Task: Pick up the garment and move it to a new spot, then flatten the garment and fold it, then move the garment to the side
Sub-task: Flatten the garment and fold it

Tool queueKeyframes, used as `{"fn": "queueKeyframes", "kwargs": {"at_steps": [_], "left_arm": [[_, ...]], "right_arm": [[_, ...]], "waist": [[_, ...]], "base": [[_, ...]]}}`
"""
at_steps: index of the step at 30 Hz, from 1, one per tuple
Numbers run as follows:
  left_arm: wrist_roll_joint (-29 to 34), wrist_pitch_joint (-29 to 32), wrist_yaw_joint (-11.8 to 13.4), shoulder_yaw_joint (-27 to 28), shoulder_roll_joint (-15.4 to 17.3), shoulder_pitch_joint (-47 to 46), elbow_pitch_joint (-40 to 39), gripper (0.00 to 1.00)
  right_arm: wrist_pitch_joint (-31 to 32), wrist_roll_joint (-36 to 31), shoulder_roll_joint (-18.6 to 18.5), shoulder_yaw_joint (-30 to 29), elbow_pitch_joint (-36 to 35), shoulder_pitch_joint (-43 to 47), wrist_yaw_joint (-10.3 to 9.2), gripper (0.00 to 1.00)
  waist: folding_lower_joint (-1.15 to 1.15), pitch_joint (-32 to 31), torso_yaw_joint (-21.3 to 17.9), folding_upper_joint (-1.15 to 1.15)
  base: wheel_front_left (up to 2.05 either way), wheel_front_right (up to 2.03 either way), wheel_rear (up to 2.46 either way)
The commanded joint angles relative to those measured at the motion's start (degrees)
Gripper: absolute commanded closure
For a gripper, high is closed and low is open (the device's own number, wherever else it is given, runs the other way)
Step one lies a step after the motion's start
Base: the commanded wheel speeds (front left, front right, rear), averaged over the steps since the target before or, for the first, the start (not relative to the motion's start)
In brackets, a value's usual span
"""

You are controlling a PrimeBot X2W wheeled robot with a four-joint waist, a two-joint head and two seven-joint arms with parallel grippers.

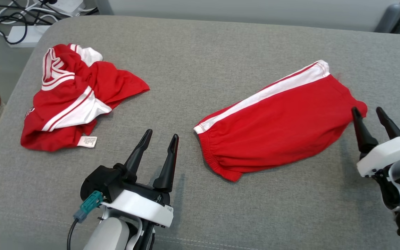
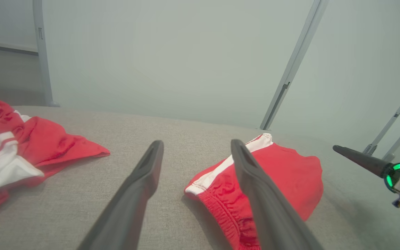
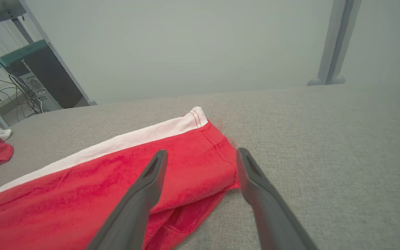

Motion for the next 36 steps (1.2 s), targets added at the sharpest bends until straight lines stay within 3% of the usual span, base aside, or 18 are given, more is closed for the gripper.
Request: {"fn": "queueKeyframes", "kwargs": {"at_steps": [1,10,23,26,27,36], "left_arm": [[0.94,-0.50,-0.46,1.73,0.31,-0.59,-2.27,0.00],[1.35,-0.50,0.37,-1.89,0.27,-1.23,-6.45,0.00],[0.76,-0.50,-0.22,-4.52,0.26,-2.03,-7.23,0.00],[1.02,-0.50,-0.32,-4.63,0.26,-2.20,-7.19,0.00],[1.06,-0.50,-0.31,-4.62,0.26,-2.23,-7.22,0.00],[1.86,-0.50,-0.29,-3.99,0.26,-1.54,-7.24,0.00]], "right_arm": [[0.55,2.58,-1.57,0.96,-0.08,0.12,0.18,0.00],[4.17,11.97,-6.11,1.35,7.04,-3.30,0.18,0.00],[9.16,22.72,-6.65,0.62,15.98,-8.43,0.18,0.00],[9.13,23.78,-6.52,1.16,16.42,-8.81,0.18,0.92],[8.90,24.24,-6.39,1.23,16.35,-8.88,0.18,1.00],[2.87,28.59,-5.74,0.68,13.19,-5.86,0.18,1.00]], "waist": [[0.00,0.50,0.82,0.00],[0.00,2.90,5.32,0.00],[0.00,5.67,10.20,0.00],[0.00,5.79,10.41,0.00],[0.00,5.82,10.37,0.00],[0.00,4.29,7.57,0.00]], "base": [[0.00,0.00,0.00],[0.00,0.00,0.00],[0.00,0.00,0.00],[0.00,0.00,0.00],[0.00,0.00,0.00],[0.00,0.00,0.00]]}}
